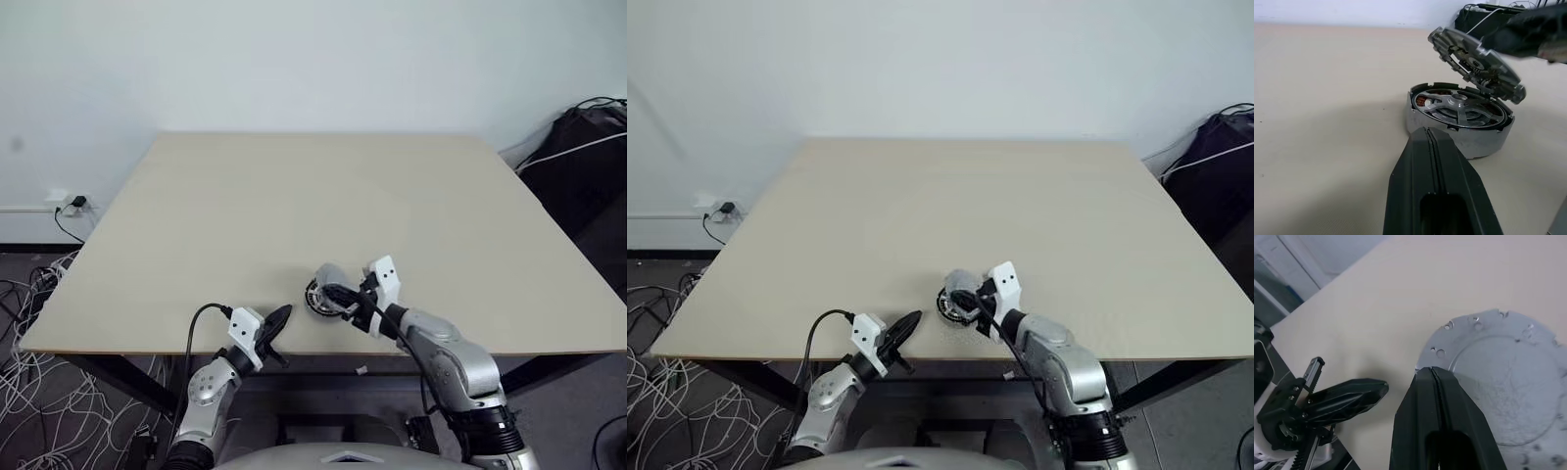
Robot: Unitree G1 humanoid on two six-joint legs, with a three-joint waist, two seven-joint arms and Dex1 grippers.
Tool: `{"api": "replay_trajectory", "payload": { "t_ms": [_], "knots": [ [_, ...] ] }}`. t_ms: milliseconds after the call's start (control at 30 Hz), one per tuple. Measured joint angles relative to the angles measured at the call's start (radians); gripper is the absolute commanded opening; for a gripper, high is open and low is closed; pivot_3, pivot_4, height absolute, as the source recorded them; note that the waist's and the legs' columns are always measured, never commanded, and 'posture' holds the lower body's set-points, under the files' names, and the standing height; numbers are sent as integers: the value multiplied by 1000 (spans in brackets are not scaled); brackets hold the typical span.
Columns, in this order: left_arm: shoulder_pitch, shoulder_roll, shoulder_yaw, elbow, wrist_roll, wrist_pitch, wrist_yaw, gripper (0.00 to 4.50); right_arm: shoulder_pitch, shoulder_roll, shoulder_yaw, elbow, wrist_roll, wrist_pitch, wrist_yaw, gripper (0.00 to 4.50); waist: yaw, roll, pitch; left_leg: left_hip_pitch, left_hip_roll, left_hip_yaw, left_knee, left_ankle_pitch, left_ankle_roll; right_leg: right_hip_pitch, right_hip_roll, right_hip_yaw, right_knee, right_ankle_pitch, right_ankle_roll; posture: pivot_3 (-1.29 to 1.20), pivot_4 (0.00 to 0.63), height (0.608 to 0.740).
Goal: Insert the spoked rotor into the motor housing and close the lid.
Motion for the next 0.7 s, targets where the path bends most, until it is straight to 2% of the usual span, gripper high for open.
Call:
{"api": "replay_trajectory", "payload": {
  "t_ms": [233,467,633,700],
  "knots": [
    [10,-1,-18,-43,0,33,5,0,-17,32,16,103,-25,-20,-19,22,0,0,0,0,0,0,0,-2,-3,0,0,0,0,0,0,0,0,740],
    [30,1,-36,-135,0,92,23,0,-11,23,29,105,-32,-14,-18,22,-1,1,-1,0,0,0,0,-3,-5,0,0,0,0,0,0,0,0,740],
    [45,14,-39,-189,0,134,26,0,18,-13,23,-54,-6,-12,-6,22,-1,2,0,0,0,0,0,-2,-4,-1,0,0,0,0,0,0,0,740],
    [45,15,-40,-204,0,140,27,0,12,-21,5,-134,15,-16,-7,406,0,1,0,0,0,0,0,-2,-4,0,0,0,0,0,0,0,0,740]
  ]
}}
